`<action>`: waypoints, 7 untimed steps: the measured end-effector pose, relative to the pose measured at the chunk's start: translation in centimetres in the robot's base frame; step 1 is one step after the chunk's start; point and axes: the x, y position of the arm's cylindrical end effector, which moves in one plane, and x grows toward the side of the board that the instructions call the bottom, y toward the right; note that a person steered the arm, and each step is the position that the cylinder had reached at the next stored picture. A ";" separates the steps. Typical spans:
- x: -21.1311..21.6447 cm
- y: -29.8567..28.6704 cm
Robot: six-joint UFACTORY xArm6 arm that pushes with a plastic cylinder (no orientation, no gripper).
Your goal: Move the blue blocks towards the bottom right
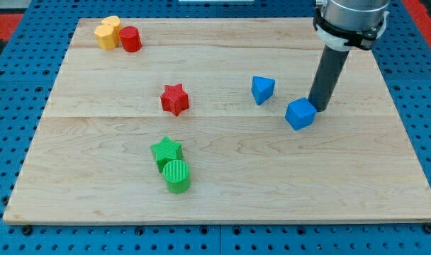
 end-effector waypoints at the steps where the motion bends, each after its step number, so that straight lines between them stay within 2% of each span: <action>1: 0.0 -1.1; 2: -1.2 -3.6; 3: 2.2 -3.5; 4: 8.6 -0.1; 5: 2.9 0.1; 7: -10.5 -3.6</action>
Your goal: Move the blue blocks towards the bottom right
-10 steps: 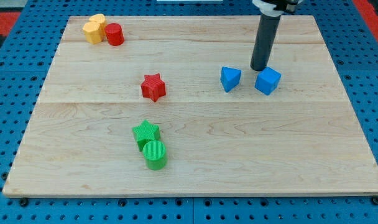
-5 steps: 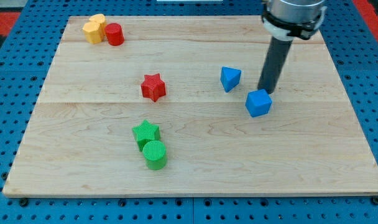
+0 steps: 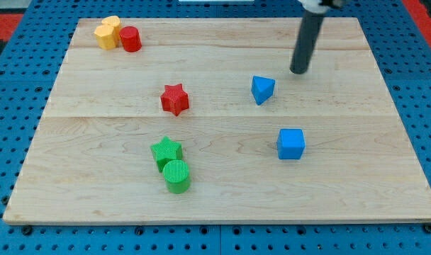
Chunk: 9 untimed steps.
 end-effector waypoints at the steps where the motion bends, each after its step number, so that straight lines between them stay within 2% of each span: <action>1: 3.8 -3.1; 2: 8.9 -2.8; 3: 9.5 -2.5; 4: 4.1 -3.6; 5: 6.4 -7.0; 6: 14.3 -2.7; 7: 16.2 -2.6; 8: 14.1 -5.4; 9: 16.3 -8.3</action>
